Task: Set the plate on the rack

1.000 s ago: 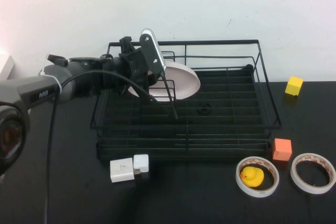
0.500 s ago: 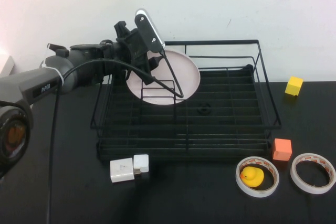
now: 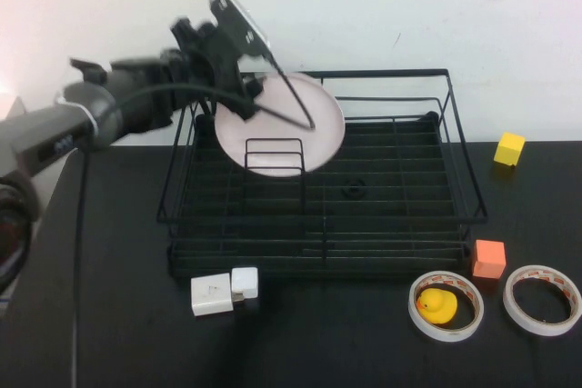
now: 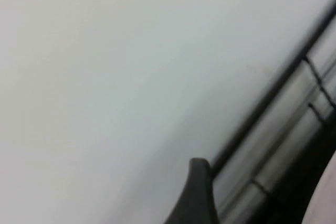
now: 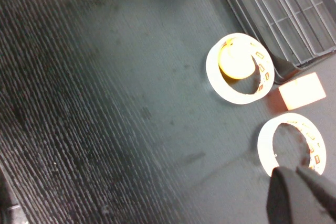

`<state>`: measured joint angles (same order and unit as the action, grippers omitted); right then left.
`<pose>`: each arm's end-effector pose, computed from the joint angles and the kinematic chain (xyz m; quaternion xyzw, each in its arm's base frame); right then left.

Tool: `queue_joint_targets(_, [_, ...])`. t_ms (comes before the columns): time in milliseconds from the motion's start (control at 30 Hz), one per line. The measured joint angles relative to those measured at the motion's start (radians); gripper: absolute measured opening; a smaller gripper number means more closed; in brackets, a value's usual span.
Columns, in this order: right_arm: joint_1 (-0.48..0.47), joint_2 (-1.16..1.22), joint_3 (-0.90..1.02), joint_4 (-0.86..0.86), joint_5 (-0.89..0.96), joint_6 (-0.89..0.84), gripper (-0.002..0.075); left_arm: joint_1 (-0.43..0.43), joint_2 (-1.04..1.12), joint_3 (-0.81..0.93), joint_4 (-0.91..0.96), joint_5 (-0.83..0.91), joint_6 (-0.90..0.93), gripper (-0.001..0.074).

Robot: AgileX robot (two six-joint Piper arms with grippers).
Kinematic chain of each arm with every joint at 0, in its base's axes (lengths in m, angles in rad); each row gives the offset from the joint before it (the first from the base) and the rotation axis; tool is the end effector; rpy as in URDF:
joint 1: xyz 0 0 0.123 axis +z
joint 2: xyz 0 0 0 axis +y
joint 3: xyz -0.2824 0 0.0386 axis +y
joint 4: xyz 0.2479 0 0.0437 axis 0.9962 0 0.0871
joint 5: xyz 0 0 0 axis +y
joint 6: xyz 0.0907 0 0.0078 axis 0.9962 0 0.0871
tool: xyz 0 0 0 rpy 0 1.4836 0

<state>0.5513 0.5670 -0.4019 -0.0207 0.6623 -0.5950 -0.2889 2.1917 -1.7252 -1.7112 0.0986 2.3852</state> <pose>0.0870 0.0521 0.2481 -0.5003 0.7661 -0.0179 0.4031 0.4972 -0.1572 0.2254 0.4053 0.7166 0.0687 0.5634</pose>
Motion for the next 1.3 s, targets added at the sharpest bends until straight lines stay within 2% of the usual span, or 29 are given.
queue_joint_targets(133, [0.000,0.000,0.000,0.000,-0.002,0.000,0.0000,0.000,-0.069,0.000,-0.007,-0.099,-0.096,0.0557])
queue_joint_targets(300, [0.000,0.000,0.000,0.000,-0.004,0.000,0.0000,-0.027,-0.145,0.000,-0.026,-0.311,-0.174,0.0557])
queue_joint_targets(500, [0.000,0.000,0.000,0.000,-0.010,0.000,0.0000,-0.070,-0.159,0.000,-0.037,-0.398,-0.182,0.0539])
queue_joint_targets(567, [0.000,0.000,0.000,0.000,-0.010,0.000,0.0000,-0.099,-0.159,0.000,-0.038,-0.445,-0.176,0.0491])
queue_joint_targets(633, [0.000,0.000,0.000,0.000,-0.010,0.000,0.0000,-0.137,-0.161,0.000,-0.041,-0.509,-0.162,0.0413])
queue_joint_targets(800, [0.000,0.000,0.000,0.000,-0.019,0.000,0.0000,-0.217,-0.187,0.000,-0.053,-0.675,-0.156,0.0102])
queue_joint_targets(867, [0.000,0.000,0.000,0.000,-0.019,0.000,0.0000,-0.233,-0.209,0.000,-0.061,-0.718,-0.156,0.0043])
queue_joint_targets(1067, [0.000,0.000,0.000,0.002,-0.026,0.000,0.0000,-0.256,-0.322,0.029,-0.067,-0.766,-0.173,0.0004])
queue_joint_targets(1300, [0.000,0.000,0.000,0.021,-0.033,0.000,0.0000,-0.257,-0.588,0.264,-0.067,-0.714,-0.262,0.0000])
